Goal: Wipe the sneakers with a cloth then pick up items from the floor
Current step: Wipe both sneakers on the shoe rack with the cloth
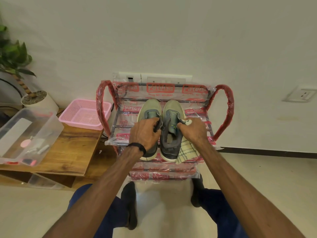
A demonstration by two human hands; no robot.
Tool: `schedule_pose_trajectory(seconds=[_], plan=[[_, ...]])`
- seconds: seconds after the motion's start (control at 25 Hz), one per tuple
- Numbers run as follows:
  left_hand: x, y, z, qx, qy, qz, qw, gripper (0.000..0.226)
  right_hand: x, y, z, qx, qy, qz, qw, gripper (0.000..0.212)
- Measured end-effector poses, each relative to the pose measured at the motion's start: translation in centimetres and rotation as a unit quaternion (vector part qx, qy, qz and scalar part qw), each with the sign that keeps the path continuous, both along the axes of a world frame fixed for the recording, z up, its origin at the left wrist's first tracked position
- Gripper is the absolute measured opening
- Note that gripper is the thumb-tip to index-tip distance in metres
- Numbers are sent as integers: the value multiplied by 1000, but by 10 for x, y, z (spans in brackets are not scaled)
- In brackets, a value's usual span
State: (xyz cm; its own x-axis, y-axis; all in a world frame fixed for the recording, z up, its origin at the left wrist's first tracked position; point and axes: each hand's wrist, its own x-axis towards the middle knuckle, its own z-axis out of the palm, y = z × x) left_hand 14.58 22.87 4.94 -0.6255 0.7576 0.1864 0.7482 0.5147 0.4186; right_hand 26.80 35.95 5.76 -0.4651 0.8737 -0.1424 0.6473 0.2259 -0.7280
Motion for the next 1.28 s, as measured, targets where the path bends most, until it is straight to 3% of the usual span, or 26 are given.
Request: schedule_pose_trajectory(seconds=[0.64,1.08,1.2,1.28], plan=[[6,2,4,45,-91,10,995,33,5,5,4,41,6,32,999,18],[8,-4,11,28,-83,20,996,37,17,11,8,18,36,38,998,27],[10,-9,25,105,-56,6,993,36,25,12,31,8,62,9,998,27],[12,-11,43,175,-132,-38,975,42,29,8,59,-11,123,10,992,25]])
